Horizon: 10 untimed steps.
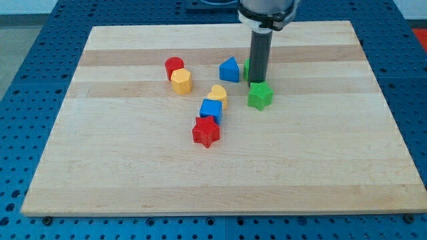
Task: Move the green circle to the top right of the yellow heart
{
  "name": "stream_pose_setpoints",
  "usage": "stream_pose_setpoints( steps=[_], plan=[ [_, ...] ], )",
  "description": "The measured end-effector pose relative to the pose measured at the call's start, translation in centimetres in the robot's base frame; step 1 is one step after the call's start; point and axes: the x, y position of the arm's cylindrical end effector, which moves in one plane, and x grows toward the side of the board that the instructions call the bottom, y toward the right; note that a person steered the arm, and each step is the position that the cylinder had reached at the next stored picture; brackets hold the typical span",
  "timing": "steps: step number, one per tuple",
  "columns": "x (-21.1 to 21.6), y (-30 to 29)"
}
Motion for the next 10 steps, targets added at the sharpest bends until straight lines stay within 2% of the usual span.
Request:
stream_pose_setpoints(
  steps=[2, 3, 5, 10],
  plan=[
    [-0.4, 4.3],
    [-2.4, 4.8],
    [-5.9, 4.2],
    [-5.9, 1.1]
  ],
)
